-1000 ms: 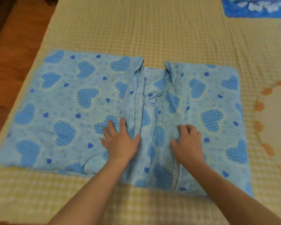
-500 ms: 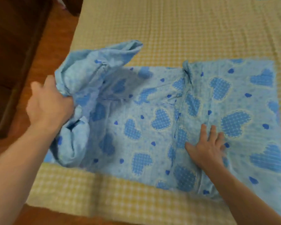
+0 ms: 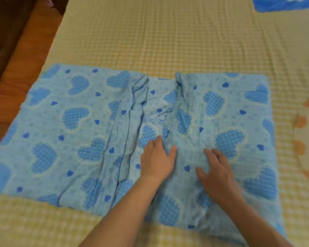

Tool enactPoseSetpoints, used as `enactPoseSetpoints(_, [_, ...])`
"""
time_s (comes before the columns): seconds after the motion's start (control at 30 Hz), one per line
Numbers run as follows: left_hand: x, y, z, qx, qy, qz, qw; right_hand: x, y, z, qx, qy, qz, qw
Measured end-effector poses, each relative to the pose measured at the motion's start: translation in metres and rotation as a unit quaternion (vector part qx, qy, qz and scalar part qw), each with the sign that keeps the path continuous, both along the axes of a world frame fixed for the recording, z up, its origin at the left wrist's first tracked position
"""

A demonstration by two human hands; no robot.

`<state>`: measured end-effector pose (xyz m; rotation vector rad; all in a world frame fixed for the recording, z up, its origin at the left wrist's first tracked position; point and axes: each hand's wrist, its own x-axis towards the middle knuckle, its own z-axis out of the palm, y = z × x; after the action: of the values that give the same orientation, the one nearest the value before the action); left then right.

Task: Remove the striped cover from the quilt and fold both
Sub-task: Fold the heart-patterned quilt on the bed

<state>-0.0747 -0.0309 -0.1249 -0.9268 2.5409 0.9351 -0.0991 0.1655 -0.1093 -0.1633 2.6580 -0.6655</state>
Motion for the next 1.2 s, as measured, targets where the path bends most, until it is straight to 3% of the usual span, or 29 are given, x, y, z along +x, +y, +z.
enactPoseSetpoints(0.07, [-0.022, 0.029, 0.004, 0.239, 0.000, 0.157, 0.958, -0.003, 0.023, 0.006, -0.037, 0.028, -0.027, 0.999])
enactPoseSetpoints(0.1, [-0.031, 0.041, 0.008, 0.287, 0.003, 0.197, 0.938, -0.005, 0.034, 0.011, -0.048, 0.045, -0.044, 0.997])
enactPoseSetpoints(0.17, [-0.046, 0.064, 0.019, 0.294, -0.002, 0.171, 0.940, -0.011, 0.053, 0.020, -0.053, 0.076, -0.082, 0.992])
enactPoseSetpoints(0.27, [-0.060, 0.076, 0.052, 0.239, 0.060, 0.083, 0.966, -0.030, 0.075, 0.033, -0.047, 0.124, -0.139, 0.981])
enactPoseSetpoints(0.4, [-0.065, -0.003, 0.098, 0.169, 0.137, 0.071, 0.973, -0.055, 0.101, 0.043, -0.070, 0.151, -0.182, 0.969])
enactPoseSetpoints(0.43, [-0.060, -0.027, 0.099, 0.158, 0.111, 0.086, 0.977, -0.058, 0.104, 0.042, -0.068, 0.149, -0.165, 0.973])
enactPoseSetpoints(0.5, [-0.049, -0.060, 0.079, 0.115, -0.047, 0.101, 0.987, -0.061, 0.103, 0.034, -0.047, 0.129, -0.126, 0.983])
enactPoseSetpoints(0.57, [-0.029, -0.063, 0.052, 0.019, -0.215, 0.077, 0.973, -0.057, 0.096, 0.020, -0.025, 0.051, -0.099, 0.994])
enactPoseSetpoints(0.6, [-0.021, -0.055, 0.039, -0.038, -0.231, 0.064, 0.970, -0.055, 0.092, 0.012, -0.025, 0.012, -0.092, 0.995])
enactPoseSetpoints(0.67, [-0.015, -0.031, 0.023, -0.105, -0.150, 0.025, 0.983, -0.050, 0.090, -0.004, -0.025, -0.038, -0.097, 0.994])
enactPoseSetpoints(0.73, [-0.012, -0.014, 0.016, -0.073, -0.091, 0.063, 0.991, -0.044, 0.094, -0.019, -0.035, -0.067, -0.116, 0.990])
enactPoseSetpoints(0.83, [-0.005, -0.006, 0.002, 0.012, -0.137, 0.191, 0.972, -0.042, 0.104, -0.034, -0.060, -0.096, -0.153, 0.982])
enactPoseSetpoints(0.97, [0.009, 0.006, -0.006, 0.051, -0.143, 0.108, 0.982, -0.047, 0.109, -0.044, -0.064, -0.128, -0.210, 0.967])
enactPoseSetpoints(1.07, [0.018, -0.006, -0.002, -0.088, -0.136, 0.099, 0.982, -0.057, 0.104, -0.042, -0.096, -0.175, -0.258, 0.945])
enactPoseSetpoints(1.13, [0.019, -0.003, 0.004, -0.182, -0.056, 0.091, 0.977, -0.058, 0.106, -0.036, -0.153, -0.202, -0.287, 0.924])
enactPoseSetpoints(1.2, [0.024, 0.020, 0.004, -0.183, 0.041, -0.005, 0.982, -0.054, 0.119, -0.029, -0.247, -0.239, -0.331, 0.879])
